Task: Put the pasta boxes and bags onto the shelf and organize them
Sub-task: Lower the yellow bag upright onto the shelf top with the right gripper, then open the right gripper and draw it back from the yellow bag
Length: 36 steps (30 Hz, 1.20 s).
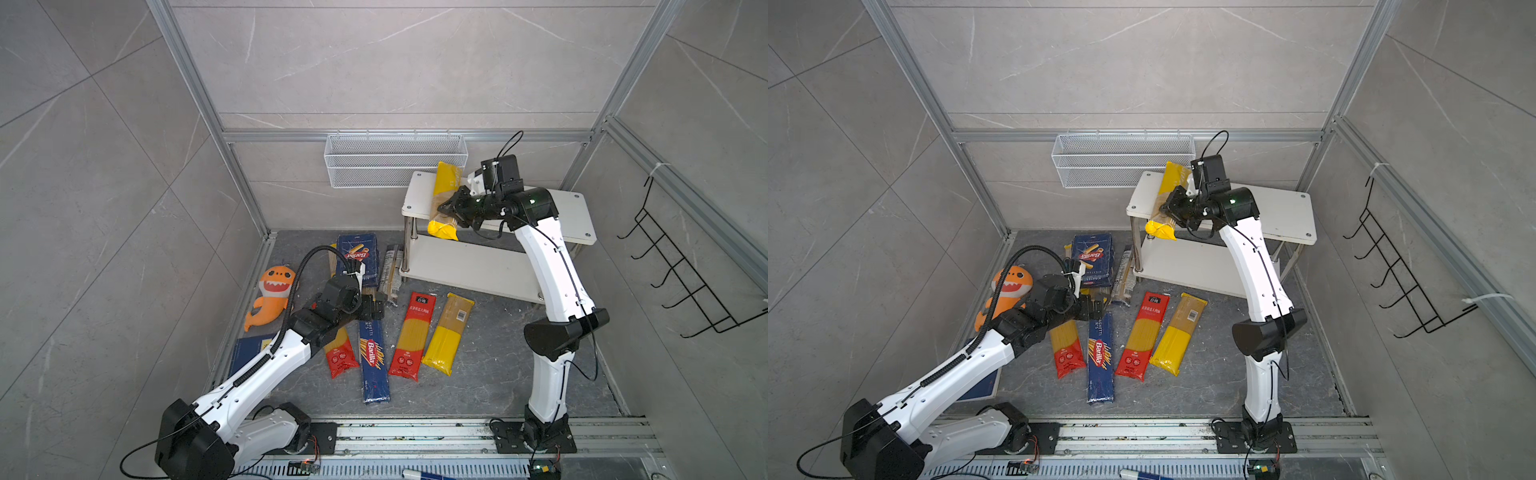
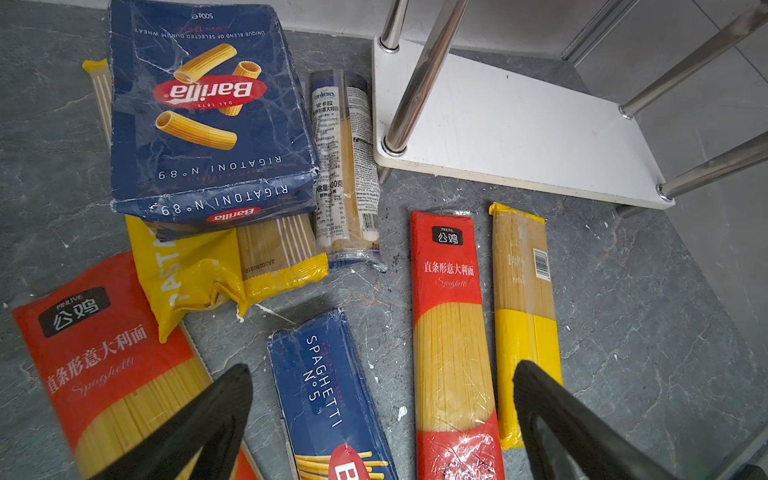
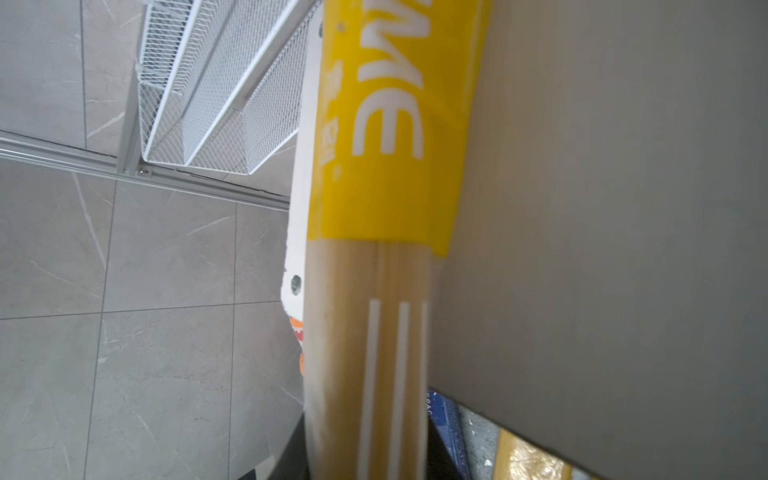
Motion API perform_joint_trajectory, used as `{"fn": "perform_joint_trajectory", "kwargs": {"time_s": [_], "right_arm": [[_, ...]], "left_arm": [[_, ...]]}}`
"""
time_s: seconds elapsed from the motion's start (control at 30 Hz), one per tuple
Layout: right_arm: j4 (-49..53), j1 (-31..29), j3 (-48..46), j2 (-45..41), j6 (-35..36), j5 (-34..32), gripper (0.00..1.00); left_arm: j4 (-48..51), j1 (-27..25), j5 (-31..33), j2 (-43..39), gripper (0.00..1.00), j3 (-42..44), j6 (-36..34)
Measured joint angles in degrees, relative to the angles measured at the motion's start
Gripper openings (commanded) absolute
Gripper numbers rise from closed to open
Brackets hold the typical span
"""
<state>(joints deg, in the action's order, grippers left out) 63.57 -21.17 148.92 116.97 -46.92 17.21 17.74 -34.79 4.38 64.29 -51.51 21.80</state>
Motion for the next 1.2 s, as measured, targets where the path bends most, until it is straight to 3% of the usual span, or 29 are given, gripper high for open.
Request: {"fn": "perform_joint_trajectory", "kwargs": {"time_s": [0.57,0.93,1.0,1.03,1.07,1.2], "right_arm": [[-2.9,-1.4,6.9,5.6,-3.1,1.1,0.50],[-3.4,-1.5,10.2,7.3,-2.4,0.4,0.56],[-3.2,-1.3,9.8,7.0,-1.6,-0.1,0.63],[-3.0,-1.0,9.3,6.6,-1.1,-0.5,0.77],[-2.7,-0.7,8.7,6.2,-0.7,-0.7,0.99],[-2.9,0.5,3.9,2.0,0.9,-1.6,1.00]], "left_arm": [[0.6,0.0,1.4,-2.2,1.00,0.0,-0.2],[0.7,0.0,1.5,-2.7,1.00,0.0,-0.2],[0.7,0.0,1.5,-2.7,1.00,0.0,-0.2],[0.7,0.0,1.5,-2.7,1.00,0.0,-0.2],[0.7,0.0,1.5,-2.7,1.00,0.0,-0.2],[0.7,0.0,1.6,-2.7,1.00,0.0,-0.2]]}}
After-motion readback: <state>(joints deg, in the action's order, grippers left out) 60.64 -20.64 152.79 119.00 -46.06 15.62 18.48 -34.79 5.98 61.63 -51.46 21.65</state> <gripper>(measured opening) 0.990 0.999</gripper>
